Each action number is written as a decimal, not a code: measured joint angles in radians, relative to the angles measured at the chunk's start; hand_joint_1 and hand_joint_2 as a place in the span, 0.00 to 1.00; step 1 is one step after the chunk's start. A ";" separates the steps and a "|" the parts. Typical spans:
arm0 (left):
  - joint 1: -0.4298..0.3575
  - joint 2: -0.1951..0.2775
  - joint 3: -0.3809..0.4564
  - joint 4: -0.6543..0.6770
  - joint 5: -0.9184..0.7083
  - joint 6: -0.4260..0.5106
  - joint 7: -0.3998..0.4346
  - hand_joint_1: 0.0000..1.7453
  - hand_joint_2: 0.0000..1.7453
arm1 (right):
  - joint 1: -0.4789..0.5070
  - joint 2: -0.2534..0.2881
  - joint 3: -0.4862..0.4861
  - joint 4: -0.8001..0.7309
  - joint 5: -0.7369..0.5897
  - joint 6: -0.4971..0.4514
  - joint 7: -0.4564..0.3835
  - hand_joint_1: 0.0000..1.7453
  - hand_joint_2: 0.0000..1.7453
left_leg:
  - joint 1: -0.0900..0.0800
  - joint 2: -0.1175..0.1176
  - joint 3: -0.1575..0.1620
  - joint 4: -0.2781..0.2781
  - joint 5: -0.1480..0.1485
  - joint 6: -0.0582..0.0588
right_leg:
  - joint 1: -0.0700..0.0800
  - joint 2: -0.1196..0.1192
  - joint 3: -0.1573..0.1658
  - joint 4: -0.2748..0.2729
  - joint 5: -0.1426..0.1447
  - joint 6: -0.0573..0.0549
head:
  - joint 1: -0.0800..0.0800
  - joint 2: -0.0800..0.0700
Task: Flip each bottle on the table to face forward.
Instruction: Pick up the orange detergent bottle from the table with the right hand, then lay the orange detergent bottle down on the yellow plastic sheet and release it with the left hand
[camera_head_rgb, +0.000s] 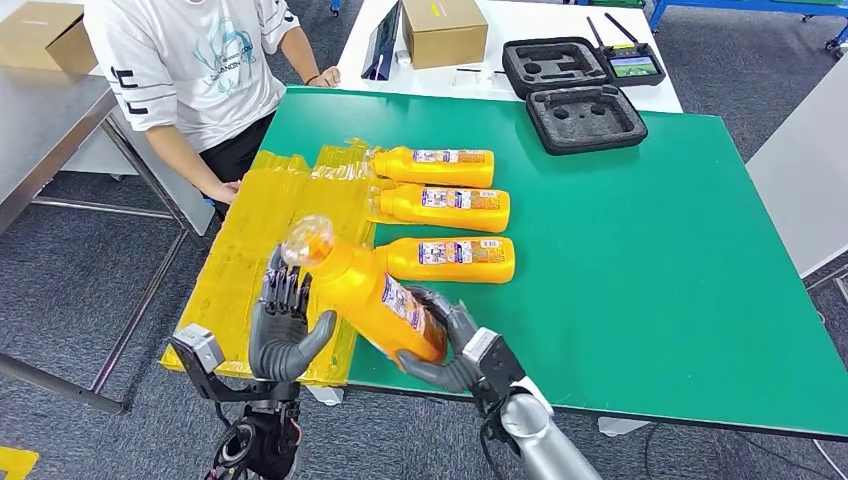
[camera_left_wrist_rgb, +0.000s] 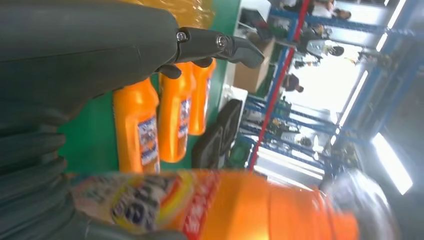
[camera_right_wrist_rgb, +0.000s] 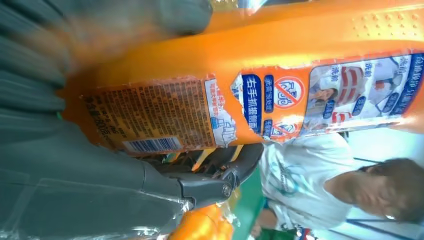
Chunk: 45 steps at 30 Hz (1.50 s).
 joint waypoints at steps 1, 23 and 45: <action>-0.005 0.001 -0.004 0.000 0.000 -0.002 0.000 0.00 1.00 | 0.000 0.007 0.000 0.012 0.002 0.003 0.000 1.00 1.00 | 0.000 0.000 0.000 0.000 0.000 0.000 | 0.000 0.000 0.000 0.000 0.000 0.000 | 0.000 0.000; -0.114 0.016 -0.093 0.116 -0.017 -0.056 0.036 0.00 1.00 | -0.010 0.080 -0.007 0.087 0.056 0.031 0.016 1.00 1.00 | 0.000 0.000 0.000 0.000 0.000 0.000 | 0.000 0.000 0.000 0.000 0.000 0.000 | 0.000 0.000; -0.128 0.014 -0.093 0.153 -0.010 -0.061 0.018 1.00 1.00 | -0.013 0.094 -0.047 0.098 0.148 0.052 0.039 1.00 1.00 | 0.000 0.000 0.000 0.000 0.000 0.000 | 0.000 0.000 0.000 0.000 0.000 0.000 | 0.000 0.000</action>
